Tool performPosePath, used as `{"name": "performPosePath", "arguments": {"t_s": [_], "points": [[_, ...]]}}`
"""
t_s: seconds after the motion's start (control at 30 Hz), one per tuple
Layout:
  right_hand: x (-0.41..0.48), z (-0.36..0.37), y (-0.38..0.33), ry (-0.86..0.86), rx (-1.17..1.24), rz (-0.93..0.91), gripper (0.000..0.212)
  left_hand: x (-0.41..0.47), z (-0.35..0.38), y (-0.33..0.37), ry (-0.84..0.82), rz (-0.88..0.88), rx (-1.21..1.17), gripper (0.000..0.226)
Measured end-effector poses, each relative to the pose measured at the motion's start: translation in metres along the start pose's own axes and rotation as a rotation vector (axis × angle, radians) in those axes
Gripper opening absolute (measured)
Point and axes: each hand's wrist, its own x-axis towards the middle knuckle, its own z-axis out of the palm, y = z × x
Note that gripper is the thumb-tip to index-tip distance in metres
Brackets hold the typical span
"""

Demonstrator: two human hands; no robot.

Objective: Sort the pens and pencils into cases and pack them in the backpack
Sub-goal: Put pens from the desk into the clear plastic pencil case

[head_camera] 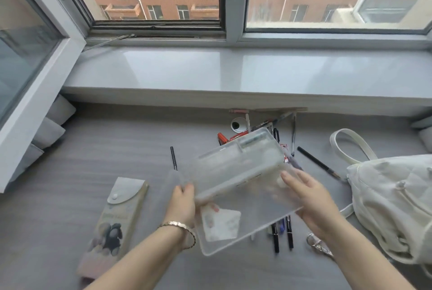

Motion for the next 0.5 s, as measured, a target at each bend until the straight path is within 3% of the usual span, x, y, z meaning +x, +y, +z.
{"name": "performPosePath", "arguments": {"t_s": [0.03, 0.13, 0.2, 0.3, 0.37, 0.43, 0.5], "points": [[0.003, -0.006, -0.005, 0.033, -0.072, -0.038, 0.014, -0.005, 0.001, 0.002, -0.083, -0.057, -0.073, 0.004], [0.012, -0.022, -0.022, -0.038, -0.174, -0.055, 0.012, -0.002, -0.007, 0.013, -0.142, 0.002, -0.079, 0.062], [0.02, -0.025, -0.031, -0.157, -0.235, 0.012, 0.014, 0.003, -0.009, 0.025, -0.189, 0.095, 0.078, 0.077], [0.033, -0.015, -0.04, -0.317, -0.389, 0.105, 0.015, -0.001, -0.002, 0.038, -0.392, 0.016, 0.227, 0.063], [0.04, -0.002, -0.042, -0.378, -0.45, 0.129, 0.015, 0.002, 0.007, 0.034, -0.435, -0.067, 0.252, 0.067], [0.05, 0.011, -0.041, -0.409, -0.476, 0.14, 0.009, 0.006, 0.011, 0.031, -0.252, 0.01, 0.36, 0.061], [0.058, 0.02, -0.041, -0.362, -0.491, 0.146, 0.022, 0.009, 0.008, 0.03, -0.107, 0.097, 0.366, 0.05]]}}
